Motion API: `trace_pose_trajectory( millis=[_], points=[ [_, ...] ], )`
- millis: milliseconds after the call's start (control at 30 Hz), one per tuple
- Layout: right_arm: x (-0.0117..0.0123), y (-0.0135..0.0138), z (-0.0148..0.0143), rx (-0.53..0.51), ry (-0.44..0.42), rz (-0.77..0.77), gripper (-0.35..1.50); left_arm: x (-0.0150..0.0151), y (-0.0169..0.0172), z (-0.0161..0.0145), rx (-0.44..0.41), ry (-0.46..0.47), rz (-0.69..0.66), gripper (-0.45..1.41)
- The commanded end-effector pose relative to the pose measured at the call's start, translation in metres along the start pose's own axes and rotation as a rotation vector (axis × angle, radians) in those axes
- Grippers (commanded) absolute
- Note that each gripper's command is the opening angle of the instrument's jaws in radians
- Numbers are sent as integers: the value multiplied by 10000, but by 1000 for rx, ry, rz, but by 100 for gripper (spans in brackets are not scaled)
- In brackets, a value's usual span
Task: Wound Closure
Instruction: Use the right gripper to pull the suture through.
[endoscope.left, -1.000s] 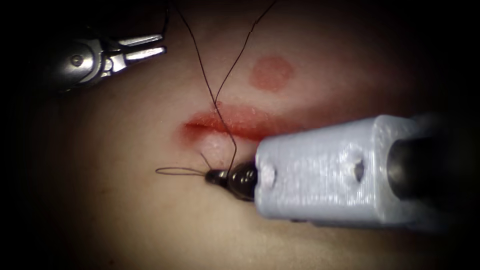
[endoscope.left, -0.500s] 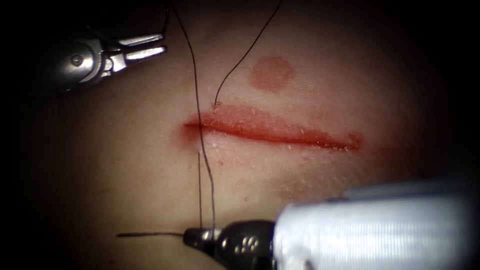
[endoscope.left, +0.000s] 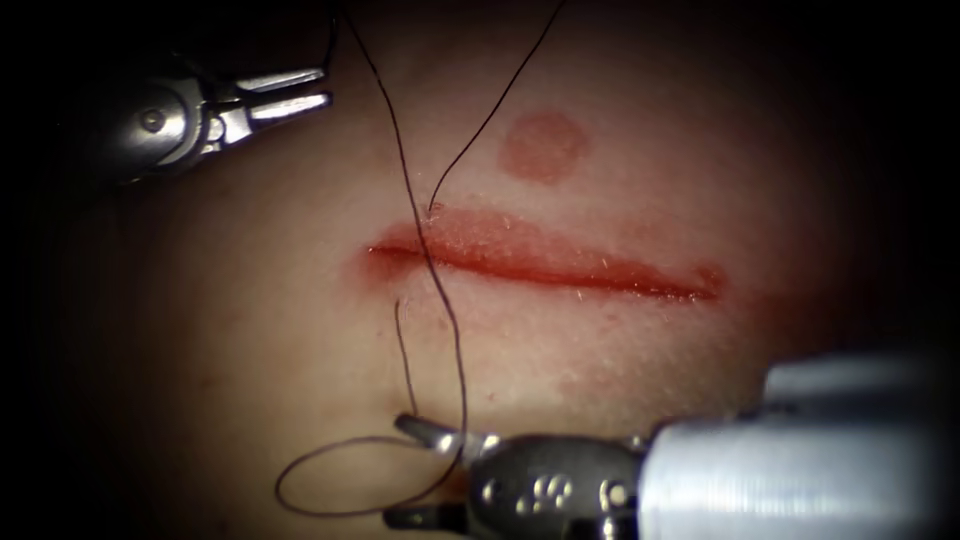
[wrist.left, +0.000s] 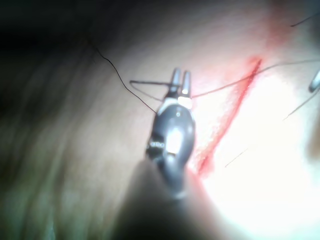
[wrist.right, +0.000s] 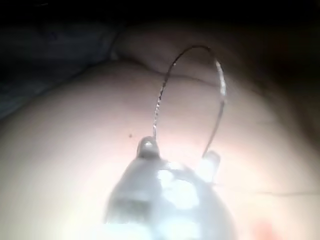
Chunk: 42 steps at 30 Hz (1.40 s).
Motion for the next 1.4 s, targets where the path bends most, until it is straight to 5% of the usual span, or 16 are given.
trace_pose_trajectory(
  millis=[33,133,200,267,300,500,600,767,900,1133,1367,1400],
  points=[
    [5,-14,-12,13,7,-19,149,-6,0,6,-1,1,1,-35],
    [19,-37,-55,55,29,-58,149,-7,0,6,-1,2,1,-35],
    [28,-63,-134,16,-39,-76,149,-7,0,5,-2,2,0,-35],
    [30,-67,-151,11,-45,-77,149,-7,0,5,-2,2,0,-35],
    [34,-74,-189,2,-59,-79,149,-7,0,5,-2,2,0,-35],
    [31,-59,-250,-93,-82,-51,145,-6,-1,6,-1,2,0,-35],
    [5,-33,-230,-109,-149,-32,137,-5,-1,3,-3,2,-1,-35],
    [-28,-4,-191,-117,-145,-20,137,-1,-4,-11,-2,14,-7,-35],
    [-73,39,-137,-147,-163,-15,137,19,13,-58,-4,15,-11,-35],
    [-65,86,-97,-182,-99,-23,120,40,91,-125,-74,-28,15,-35],
    [-79,103,-34,-111,-86,-66,128,25,122,-137,-118,-38,16,-35],
    [-91,101,-1,-59,-89,-94,128,19,123,-135,-121,-36,14,-35]
  ],
)
